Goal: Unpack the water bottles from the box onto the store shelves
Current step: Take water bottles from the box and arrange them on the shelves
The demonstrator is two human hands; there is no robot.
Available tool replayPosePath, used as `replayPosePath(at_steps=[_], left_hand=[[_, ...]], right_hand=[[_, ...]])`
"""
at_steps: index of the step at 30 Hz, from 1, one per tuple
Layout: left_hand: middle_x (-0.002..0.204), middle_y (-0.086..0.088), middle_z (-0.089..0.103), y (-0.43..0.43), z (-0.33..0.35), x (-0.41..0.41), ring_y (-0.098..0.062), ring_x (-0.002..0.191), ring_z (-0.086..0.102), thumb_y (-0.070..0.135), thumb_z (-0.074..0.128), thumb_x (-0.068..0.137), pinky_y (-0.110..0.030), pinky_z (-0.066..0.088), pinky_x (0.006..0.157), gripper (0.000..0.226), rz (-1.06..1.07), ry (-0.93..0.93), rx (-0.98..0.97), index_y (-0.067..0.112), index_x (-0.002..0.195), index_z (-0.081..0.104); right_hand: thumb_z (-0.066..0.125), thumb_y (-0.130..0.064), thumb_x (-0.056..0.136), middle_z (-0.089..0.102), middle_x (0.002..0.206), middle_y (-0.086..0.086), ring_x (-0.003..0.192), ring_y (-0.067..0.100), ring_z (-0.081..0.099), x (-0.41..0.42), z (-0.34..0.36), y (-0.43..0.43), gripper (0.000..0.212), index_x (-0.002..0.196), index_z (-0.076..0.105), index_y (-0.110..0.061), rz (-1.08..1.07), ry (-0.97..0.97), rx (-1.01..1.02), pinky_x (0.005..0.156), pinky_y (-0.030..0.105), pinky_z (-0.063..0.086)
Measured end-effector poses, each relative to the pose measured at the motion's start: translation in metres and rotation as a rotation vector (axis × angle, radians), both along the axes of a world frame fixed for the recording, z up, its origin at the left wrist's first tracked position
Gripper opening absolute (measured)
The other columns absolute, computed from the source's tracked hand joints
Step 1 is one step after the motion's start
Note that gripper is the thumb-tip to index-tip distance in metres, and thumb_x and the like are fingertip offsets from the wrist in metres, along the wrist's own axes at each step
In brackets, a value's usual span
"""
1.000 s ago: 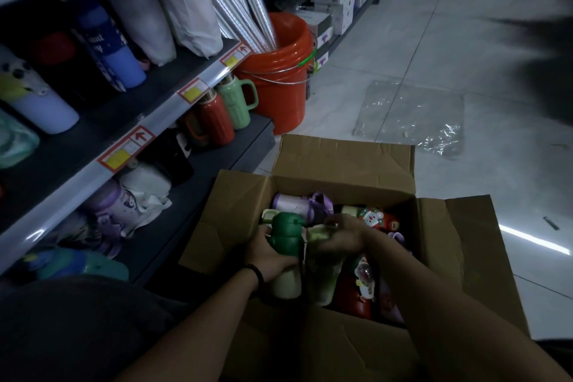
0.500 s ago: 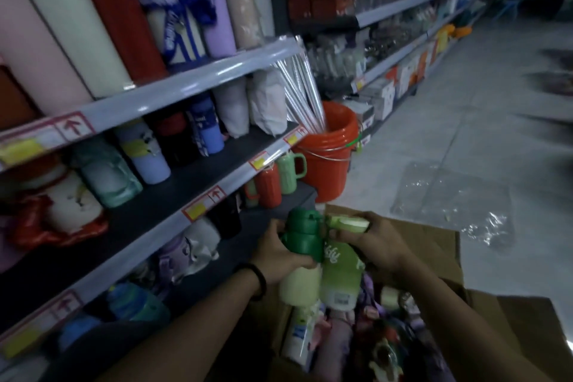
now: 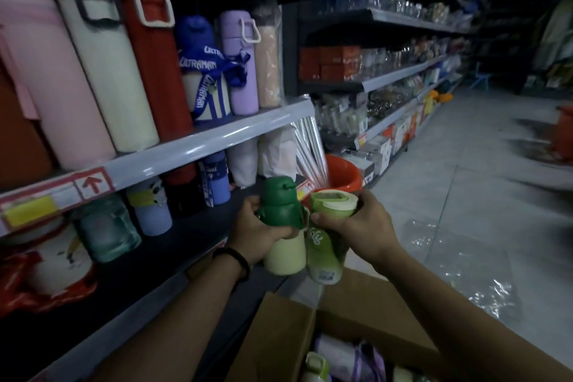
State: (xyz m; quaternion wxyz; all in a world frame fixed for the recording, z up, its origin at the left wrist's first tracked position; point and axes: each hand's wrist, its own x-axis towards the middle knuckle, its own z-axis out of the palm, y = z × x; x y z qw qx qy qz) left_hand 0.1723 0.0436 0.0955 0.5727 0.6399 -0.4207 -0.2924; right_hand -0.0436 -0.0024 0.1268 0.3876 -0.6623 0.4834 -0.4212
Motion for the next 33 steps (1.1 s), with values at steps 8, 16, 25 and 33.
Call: replayPosePath(at_steps=[8, 16, 25, 33], left_hand=[[0.106, 0.011, 0.056, -0.036, 0.005, 0.037, -0.001, 0.089, 0.056, -0.016, 0.092, 0.057, -0.002, 0.045, 0.061, 0.085, 0.096, 0.058, -0.151, 0.014, 0.123, 0.049], [0.105, 0.020, 0.061, -0.072, -0.016, 0.086, 0.001, 0.090, 0.062, -0.014, 0.093, 0.052, -0.020, 0.049, 0.075, 0.087, 0.275, 0.061, -0.280, 0.038, 0.108, 0.051], [0.116, 0.021, 0.056, -0.103, -0.042, 0.111, -0.004, 0.104, 0.061, -0.005, 0.095, 0.053, -0.024, 0.050, 0.086, 0.094, 0.297, 0.101, -0.336, 0.046, 0.116, 0.048], [0.137, 0.000, 0.055, -0.108, -0.062, 0.118, -0.027, 0.122, 0.061, 0.031, 0.085, 0.051, -0.054, 0.054, 0.101, 0.092, 0.354, -0.032, -0.386, 0.056, 0.128, 0.042]], right_hand=[[0.093, -0.069, 0.048, 0.072, 0.100, -0.008, 0.088, 0.016, 0.072, 0.078, 0.010, -0.049, 0.082, 0.110, 0.056, -0.030, -0.104, -0.026, -0.049, 0.075, 0.048, 0.065], [0.094, -0.067, 0.055, 0.068, 0.108, -0.003, 0.095, 0.019, 0.067, 0.142, 0.018, -0.099, 0.082, 0.112, 0.052, -0.026, -0.237, -0.041, -0.103, 0.088, 0.044, 0.062], [0.097, -0.047, 0.066, 0.068, 0.111, -0.001, 0.099, 0.021, 0.067, 0.192, 0.013, -0.125, 0.072, 0.116, 0.052, -0.020, -0.169, -0.023, -0.175, 0.092, 0.045, 0.060], [0.093, -0.047, 0.073, 0.067, 0.117, 0.000, 0.103, 0.019, 0.065, 0.225, 0.001, -0.140, 0.071, 0.123, 0.050, -0.021, -0.098, -0.024, -0.189, 0.080, 0.029, 0.049]])
